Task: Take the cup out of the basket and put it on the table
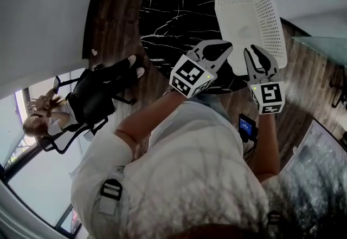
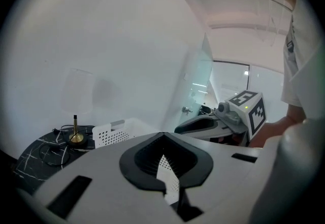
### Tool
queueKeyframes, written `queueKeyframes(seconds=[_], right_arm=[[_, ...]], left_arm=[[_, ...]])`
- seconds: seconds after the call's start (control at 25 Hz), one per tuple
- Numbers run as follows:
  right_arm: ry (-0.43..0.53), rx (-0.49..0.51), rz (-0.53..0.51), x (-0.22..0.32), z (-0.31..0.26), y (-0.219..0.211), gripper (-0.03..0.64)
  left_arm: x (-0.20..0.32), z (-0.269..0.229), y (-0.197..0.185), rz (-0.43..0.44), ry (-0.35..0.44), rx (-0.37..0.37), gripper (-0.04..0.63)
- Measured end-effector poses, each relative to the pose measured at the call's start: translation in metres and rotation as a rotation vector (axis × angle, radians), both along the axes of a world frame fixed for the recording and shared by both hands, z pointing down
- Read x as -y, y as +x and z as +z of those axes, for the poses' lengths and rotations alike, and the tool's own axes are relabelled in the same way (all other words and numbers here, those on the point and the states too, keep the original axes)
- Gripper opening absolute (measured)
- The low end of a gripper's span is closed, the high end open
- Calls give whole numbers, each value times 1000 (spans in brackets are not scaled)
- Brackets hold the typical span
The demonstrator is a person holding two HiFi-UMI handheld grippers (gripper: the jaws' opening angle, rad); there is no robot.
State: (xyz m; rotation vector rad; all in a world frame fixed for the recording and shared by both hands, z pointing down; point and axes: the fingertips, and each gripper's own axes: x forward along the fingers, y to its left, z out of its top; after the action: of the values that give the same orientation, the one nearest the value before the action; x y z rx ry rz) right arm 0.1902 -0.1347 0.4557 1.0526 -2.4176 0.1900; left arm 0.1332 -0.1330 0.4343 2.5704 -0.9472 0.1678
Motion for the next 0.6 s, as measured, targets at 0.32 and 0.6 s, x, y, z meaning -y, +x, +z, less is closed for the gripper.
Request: queueKeyframes(seconds=[0.32,0.6], right_arm=[[-66,-144,-38,19,43,5,64],[-147,-278,-119,37,85,7,71]], left_arm=[[18,22,6,15,-40,7,6],[34,39,1,11,-41,29,6]])
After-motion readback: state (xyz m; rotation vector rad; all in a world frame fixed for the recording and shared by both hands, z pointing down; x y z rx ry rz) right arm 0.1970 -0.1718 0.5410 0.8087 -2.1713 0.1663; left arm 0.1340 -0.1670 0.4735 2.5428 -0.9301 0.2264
